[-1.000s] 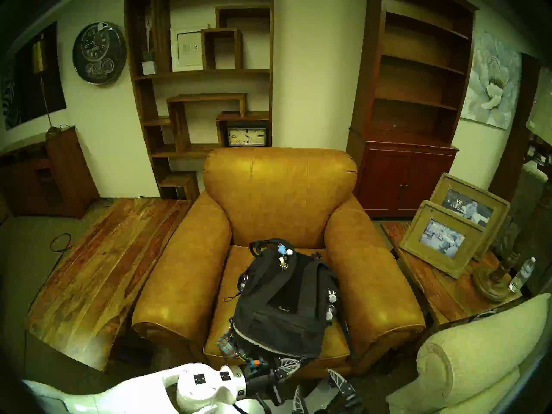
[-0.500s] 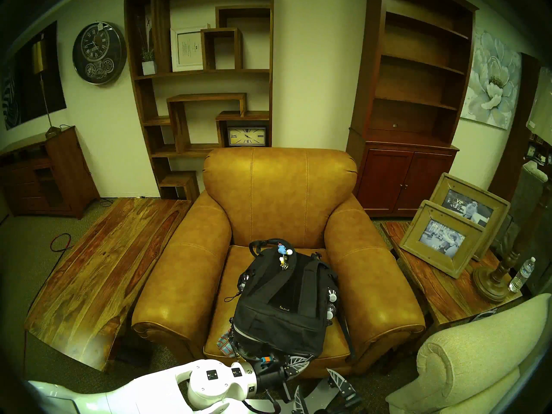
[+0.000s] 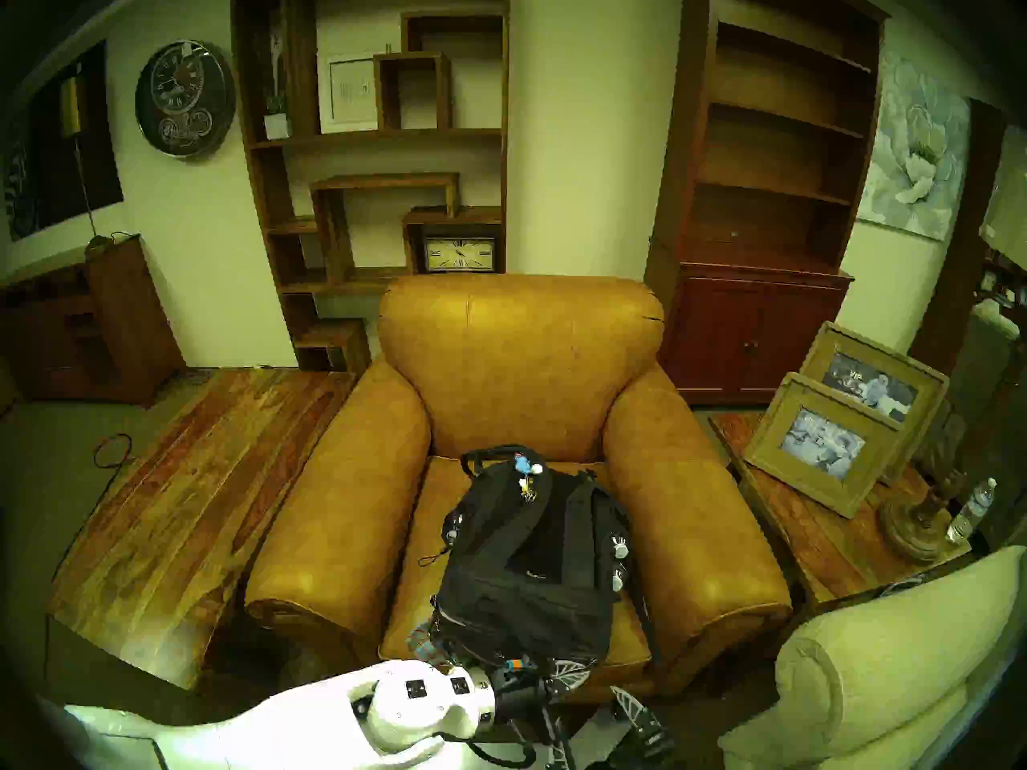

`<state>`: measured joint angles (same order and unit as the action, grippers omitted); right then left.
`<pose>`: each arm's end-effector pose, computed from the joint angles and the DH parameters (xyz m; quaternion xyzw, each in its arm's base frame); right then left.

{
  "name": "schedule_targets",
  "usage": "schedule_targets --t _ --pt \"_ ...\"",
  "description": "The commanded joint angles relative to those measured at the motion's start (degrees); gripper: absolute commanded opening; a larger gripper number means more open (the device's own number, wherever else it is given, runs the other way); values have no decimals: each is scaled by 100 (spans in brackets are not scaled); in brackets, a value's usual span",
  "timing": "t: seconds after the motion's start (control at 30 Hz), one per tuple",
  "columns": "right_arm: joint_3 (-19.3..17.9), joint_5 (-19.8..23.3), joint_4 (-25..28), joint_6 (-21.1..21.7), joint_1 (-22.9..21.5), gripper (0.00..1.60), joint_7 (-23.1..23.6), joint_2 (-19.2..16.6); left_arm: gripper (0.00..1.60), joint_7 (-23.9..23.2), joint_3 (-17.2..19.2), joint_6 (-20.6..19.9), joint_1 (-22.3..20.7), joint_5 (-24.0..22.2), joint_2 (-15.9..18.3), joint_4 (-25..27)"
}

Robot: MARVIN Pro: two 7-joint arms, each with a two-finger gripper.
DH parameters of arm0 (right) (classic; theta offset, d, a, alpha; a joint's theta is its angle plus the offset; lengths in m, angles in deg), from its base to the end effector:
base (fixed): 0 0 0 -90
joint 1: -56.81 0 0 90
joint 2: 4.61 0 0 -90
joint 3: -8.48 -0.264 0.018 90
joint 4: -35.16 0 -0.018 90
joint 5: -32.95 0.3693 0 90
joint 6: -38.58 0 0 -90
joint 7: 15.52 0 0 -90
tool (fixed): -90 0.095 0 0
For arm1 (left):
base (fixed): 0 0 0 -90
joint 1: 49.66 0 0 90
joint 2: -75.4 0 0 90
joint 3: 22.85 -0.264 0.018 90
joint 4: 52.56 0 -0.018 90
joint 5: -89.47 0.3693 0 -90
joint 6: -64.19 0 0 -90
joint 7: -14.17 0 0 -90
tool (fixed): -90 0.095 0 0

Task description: Open a bag with a zipper

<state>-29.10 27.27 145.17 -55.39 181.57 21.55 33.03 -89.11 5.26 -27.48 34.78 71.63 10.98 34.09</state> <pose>0.0866 0.0774 -0.4298 0.7588 0.3034 0.5696 0.0881 0.2500 -0.2579 -0.4393 0.7048 -0.4522 0.4291 0.3387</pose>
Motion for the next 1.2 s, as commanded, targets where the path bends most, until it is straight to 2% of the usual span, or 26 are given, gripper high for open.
schedule_targets --t 0.0,0.17,0.33,0.53,0.8,0.87,0.9,0.97,1.03,1.17 --pt "30 150 59 -209 606 160 -409 -489 0 -12 -31 41 -56 -27 -227 162" --pt "69 186 100 -361 830 160 -725 -696 0 -109 -171 3 -249 -42 -382 -14" --pt "114 190 101 -451 868 160 -867 -711 0 -131 -445 -55 -541 125 -537 -154" --pt "149 192 45 -506 831 160 -889 -660 0 -147 -801 -126 -840 267 -621 -229" --pt "162 175 -21 -483 756 160 -838 -599 3 -117 -1103 -78 -1063 118 -644 -317" --pt "159 175 -43 -492 737 160 -827 -574 48 -92 -1164 -62 -1094 76 -609 -285" --pt "154 183 -68 -462 717 160 -820 -536 61 -25 -1177 -49 -1075 51 -547 -215" --pt "136 209 -126 -468 660 160 -787 -465 105 55 -1201 -26 -1055 -8 -401 -58" --pt "106 231 -174 -411 588 160 -770 -383 121 199 -1190 -3 -975 -58 -227 167" --pt "9 255 -166 -372 433 160 -742 -321 134 257 -1049 295 -720 -133 113 486"
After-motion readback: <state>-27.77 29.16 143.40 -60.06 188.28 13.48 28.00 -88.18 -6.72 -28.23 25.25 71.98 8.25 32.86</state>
